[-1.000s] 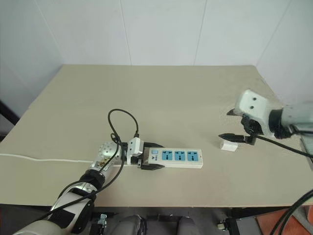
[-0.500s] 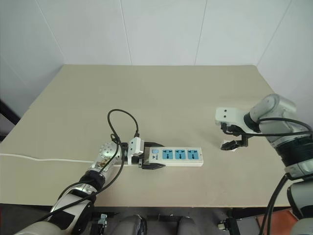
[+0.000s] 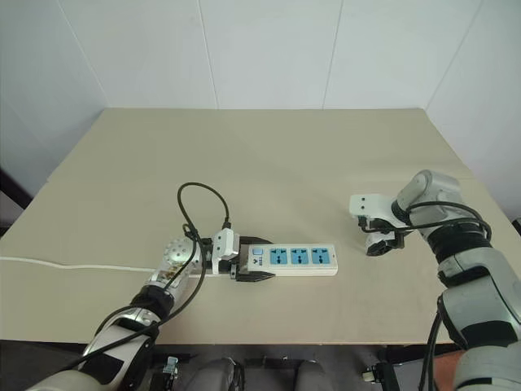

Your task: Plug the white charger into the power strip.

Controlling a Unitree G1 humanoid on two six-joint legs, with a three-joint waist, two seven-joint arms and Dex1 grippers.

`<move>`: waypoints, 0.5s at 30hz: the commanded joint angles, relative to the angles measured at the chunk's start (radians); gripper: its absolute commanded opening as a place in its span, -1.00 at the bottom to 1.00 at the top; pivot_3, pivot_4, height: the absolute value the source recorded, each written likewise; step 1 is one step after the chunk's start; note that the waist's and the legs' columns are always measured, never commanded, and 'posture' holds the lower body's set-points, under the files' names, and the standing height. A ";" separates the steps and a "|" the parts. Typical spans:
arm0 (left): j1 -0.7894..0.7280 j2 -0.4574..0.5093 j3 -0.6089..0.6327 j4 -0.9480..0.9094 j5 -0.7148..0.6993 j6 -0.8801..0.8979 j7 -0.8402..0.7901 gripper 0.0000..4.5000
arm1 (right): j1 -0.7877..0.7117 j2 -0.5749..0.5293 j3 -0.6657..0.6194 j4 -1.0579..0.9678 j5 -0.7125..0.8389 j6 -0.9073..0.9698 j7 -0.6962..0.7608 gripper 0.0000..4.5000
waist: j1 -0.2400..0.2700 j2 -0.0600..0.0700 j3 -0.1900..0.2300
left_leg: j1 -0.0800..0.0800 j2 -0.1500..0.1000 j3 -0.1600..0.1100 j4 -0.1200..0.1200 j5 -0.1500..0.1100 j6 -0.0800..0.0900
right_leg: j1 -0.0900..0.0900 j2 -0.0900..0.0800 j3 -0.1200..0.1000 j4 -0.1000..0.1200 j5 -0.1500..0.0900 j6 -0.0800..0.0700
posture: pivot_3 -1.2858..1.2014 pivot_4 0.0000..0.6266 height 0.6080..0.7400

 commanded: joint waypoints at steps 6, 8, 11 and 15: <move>0.049 0.008 -0.047 -0.005 0.038 0.032 -0.001 0.50 | 0.027 0.002 -0.005 0.013 -0.039 -0.049 0.011 -0.07 | -0.004 -0.001 -0.002 | 0.001 0.000 0.000 0.000 0.000 0.000 | 0.001 0.000 0.000 0.000 0.000 0.000 | 0.03 -0.52 1.00; 0.045 0.010 -0.047 -0.004 0.039 0.034 -0.001 0.50 | 0.032 0.004 -0.015 -0.006 -0.033 -0.045 0.008 -0.33 | -0.006 -0.001 -0.003 | 0.002 0.000 0.000 0.000 0.000 0.000 | 0.001 0.000 0.000 0.000 0.000 0.000 | 0.03 -0.52 1.00; 0.036 0.011 -0.048 0.005 0.041 0.034 -0.002 0.50 | 0.036 0.009 -0.057 -0.065 -0.006 -0.045 -0.020 -0.48 | -0.008 -0.001 -0.003 | 0.002 0.000 0.000 0.000 0.000 0.000 | 0.001 0.000 0.000 0.000 0.000 0.000 | 0.03 -0.52 1.00; 0.020 0.014 -0.049 0.023 0.045 0.031 -0.008 0.50 | 0.014 0.100 -0.268 -0.215 0.218 0.034 -0.056 -0.48 | -0.019 0.000 -0.004 | 0.001 0.000 0.000 0.000 0.000 0.000 | 0.000 0.000 0.001 0.001 0.000 0.000 | 0.03 -0.52 1.00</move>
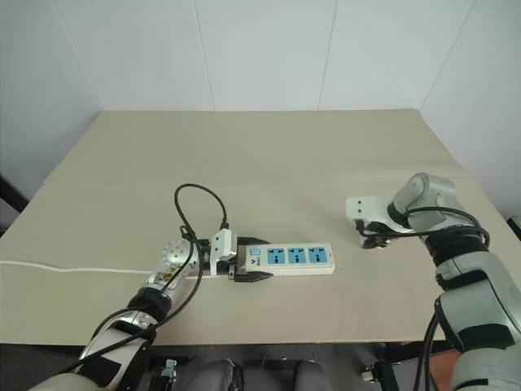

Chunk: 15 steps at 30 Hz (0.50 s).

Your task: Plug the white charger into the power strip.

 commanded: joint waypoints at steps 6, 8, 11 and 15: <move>-0.010 -0.009 -0.052 0.065 0.051 0.011 -0.013 0.50 | 0.017 0.240 -0.401 -0.407 0.481 0.309 -0.168 -0.48 | 0.006 0.002 0.000 | -0.002 0.001 -0.002 -0.001 0.000 0.000 | -0.001 0.000 -0.002 -0.001 0.000 0.000 | 0.03 -0.52 1.00; -0.015 -0.006 -0.055 0.070 0.051 0.011 -0.017 0.50 | 0.100 0.328 -0.453 -0.496 0.553 0.278 -0.243 -0.48 | 0.013 0.001 -0.001 | -0.002 0.002 -0.002 -0.001 0.000 0.000 | -0.002 0.000 -0.002 -0.001 0.000 0.000 | 0.03 -0.52 1.00; -0.019 -0.004 -0.058 0.074 0.050 0.012 -0.021 0.50 | 0.239 0.435 -0.481 -0.603 0.593 0.229 -0.356 -0.48 | 0.016 0.001 -0.001 | -0.002 0.001 -0.003 -0.002 0.000 0.000 | -0.002 0.000 -0.003 -0.001 0.000 0.000 | 0.03 -0.52 1.00; -0.022 0.003 -0.067 0.071 0.055 0.021 -0.033 0.50 | 0.364 0.518 -0.456 -0.594 0.588 0.118 -0.407 -0.48 | 0.010 0.001 -0.001 | -0.002 0.000 -0.002 -0.002 0.000 0.000 | -0.003 0.000 -0.002 0.000 0.000 0.000 | 0.03 -0.52 1.00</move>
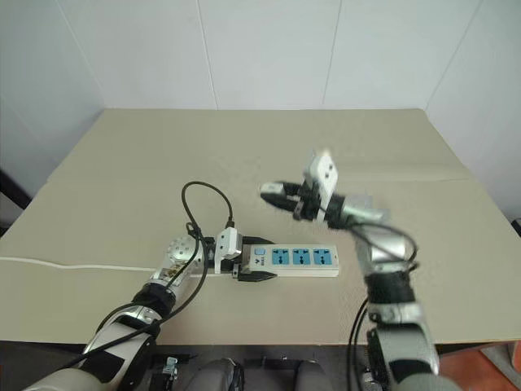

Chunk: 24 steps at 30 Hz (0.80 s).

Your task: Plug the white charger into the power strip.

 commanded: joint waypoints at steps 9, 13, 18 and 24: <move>0.018 0.035 -0.045 0.019 0.050 0.041 -0.036 0.50 | 0.111 0.056 0.026 -0.019 0.074 -0.160 0.010 -0.48 | -0.015 0.000 0.000 | 0.001 0.000 0.000 0.000 0.000 0.000 | 0.001 0.001 0.000 0.000 0.000 0.000 | 0.03 -0.52 1.00; 0.025 0.036 -0.047 0.020 0.054 0.044 -0.032 0.50 | 0.136 0.028 0.036 -0.033 0.096 -0.168 0.065 -0.48 | -0.019 0.000 0.000 | 0.002 0.001 0.000 0.000 0.000 0.000 | 0.002 0.001 0.000 0.000 0.000 0.000 | 0.03 -0.52 1.00; 0.038 0.037 -0.048 0.008 0.053 0.048 -0.026 0.50 | 0.175 -0.018 0.068 -0.029 0.090 -0.199 0.129 -0.48 | -0.020 0.000 0.000 | 0.002 0.001 0.000 0.000 0.000 0.000 | 0.002 0.001 0.000 0.000 0.000 0.000 | 0.03 -0.52 1.00; 0.046 0.041 -0.048 -0.003 0.052 0.051 -0.025 0.50 | 0.175 -0.020 0.070 0.011 0.086 -0.235 0.126 -0.48 | -0.021 0.000 0.000 | 0.002 0.001 0.000 0.000 0.000 0.000 | 0.002 0.002 0.000 0.000 0.000 0.000 | 0.03 -0.52 1.00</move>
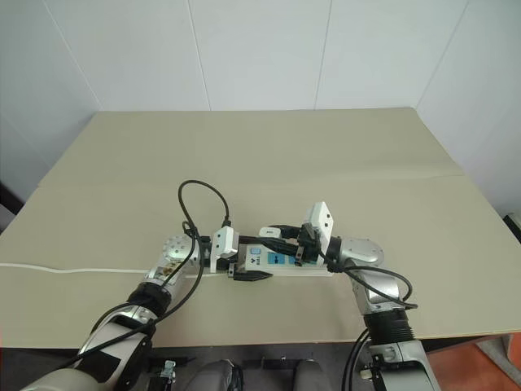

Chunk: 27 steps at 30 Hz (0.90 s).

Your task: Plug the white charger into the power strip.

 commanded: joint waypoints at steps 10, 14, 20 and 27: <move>0.044 0.019 -0.048 0.013 0.052 0.030 -0.017 0.50 | -0.024 -0.004 -0.016 0.024 0.023 -0.063 -0.010 -0.48 | 0.000 0.000 0.000 | 0.000 0.000 0.000 0.000 0.000 0.000 | 0.000 0.000 0.000 0.000 0.000 0.000 | 0.03 -0.52 1.00; 0.046 0.020 -0.049 0.009 0.052 0.034 -0.017 0.50 | -0.027 -0.011 -0.018 0.032 0.024 -0.068 -0.005 -0.48 | 0.000 0.000 0.000 | 0.000 0.000 0.000 0.000 0.000 0.000 | 0.000 0.000 0.000 0.000 0.000 0.000 | 0.03 -0.52 1.00; 0.047 0.019 -0.049 0.005 0.053 0.037 -0.014 0.50 | -0.022 -0.020 -0.016 0.037 0.019 -0.075 0.008 -0.48 | 0.000 0.000 0.000 | 0.000 0.000 0.000 0.000 0.000 0.000 | 0.000 0.000 0.000 0.000 0.000 0.000 | 0.03 -0.52 1.00; 0.046 0.019 -0.049 0.009 0.053 0.037 -0.015 0.50 | -0.005 -0.047 0.018 0.089 -0.034 -0.158 0.044 -0.48 | 0.001 0.000 0.000 | 0.000 0.000 0.000 0.000 0.000 0.000 | 0.000 0.000 0.000 0.000 0.000 0.000 | 0.03 -0.52 1.00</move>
